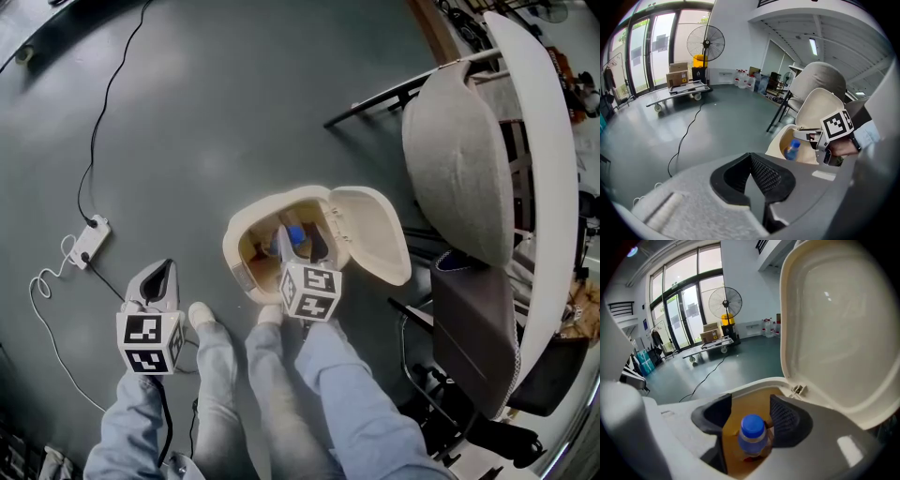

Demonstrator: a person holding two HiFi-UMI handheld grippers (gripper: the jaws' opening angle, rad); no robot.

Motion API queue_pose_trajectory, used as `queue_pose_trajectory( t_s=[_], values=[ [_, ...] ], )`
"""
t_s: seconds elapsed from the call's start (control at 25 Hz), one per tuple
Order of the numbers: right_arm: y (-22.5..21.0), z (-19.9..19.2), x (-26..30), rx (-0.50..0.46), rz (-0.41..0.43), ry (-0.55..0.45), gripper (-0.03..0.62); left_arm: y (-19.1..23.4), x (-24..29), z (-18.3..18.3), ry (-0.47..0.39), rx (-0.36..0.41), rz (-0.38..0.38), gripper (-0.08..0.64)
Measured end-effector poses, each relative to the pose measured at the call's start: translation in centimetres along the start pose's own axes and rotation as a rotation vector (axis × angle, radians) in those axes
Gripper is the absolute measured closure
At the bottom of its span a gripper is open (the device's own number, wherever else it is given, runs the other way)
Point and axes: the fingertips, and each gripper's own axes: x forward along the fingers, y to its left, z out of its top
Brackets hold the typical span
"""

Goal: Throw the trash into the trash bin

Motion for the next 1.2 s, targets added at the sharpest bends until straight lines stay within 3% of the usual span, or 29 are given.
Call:
queue_pose_trajectory(
  t_s=[0.68, 1.2],
  values=[
    [-1.4, -0.2, -2.0, 0.032, -0.038, -0.009, 0.334, -1.3, -0.3, -0.4, -0.007, 0.019, -0.018, 0.550],
    [0.0, 1.0, -5.0, -0.020, 0.039, -0.023, 0.334, -2.6, -2.7, 0.0, -0.071, 0.016, -0.022, 0.551]
  ],
)
